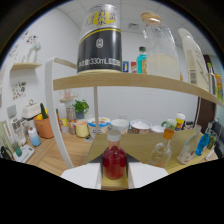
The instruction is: Make me a cup of Vodka Sunrise.
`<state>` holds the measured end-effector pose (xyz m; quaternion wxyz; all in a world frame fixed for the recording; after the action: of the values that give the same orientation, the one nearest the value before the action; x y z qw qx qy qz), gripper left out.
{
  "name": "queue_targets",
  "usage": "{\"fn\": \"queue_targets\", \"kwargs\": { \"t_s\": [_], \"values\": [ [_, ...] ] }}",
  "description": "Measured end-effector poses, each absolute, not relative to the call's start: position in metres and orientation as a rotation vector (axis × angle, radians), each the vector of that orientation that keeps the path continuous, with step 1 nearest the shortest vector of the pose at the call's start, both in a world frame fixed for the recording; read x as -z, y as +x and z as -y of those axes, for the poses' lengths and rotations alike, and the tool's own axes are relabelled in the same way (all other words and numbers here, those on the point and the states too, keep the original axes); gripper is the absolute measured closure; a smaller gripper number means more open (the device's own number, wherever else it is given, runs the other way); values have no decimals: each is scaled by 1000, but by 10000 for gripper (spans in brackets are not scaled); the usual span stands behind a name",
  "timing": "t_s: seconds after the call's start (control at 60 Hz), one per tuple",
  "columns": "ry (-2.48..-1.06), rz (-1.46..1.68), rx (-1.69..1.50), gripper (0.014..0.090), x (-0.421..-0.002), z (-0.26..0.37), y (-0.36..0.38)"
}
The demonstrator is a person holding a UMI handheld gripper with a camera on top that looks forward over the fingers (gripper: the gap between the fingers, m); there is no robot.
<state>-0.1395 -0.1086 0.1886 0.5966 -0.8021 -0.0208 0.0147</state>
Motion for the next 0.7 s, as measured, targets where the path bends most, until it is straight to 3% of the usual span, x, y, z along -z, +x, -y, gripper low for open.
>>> {"fn": "queue_targets", "kwargs": {
  "t_s": [0.383, 0.7],
  "values": [
    [-1825, 100, -57, 702, -209, 162, -126],
    [-1908, -122, -231, 705, -175, 217, -73]
  ]
}}
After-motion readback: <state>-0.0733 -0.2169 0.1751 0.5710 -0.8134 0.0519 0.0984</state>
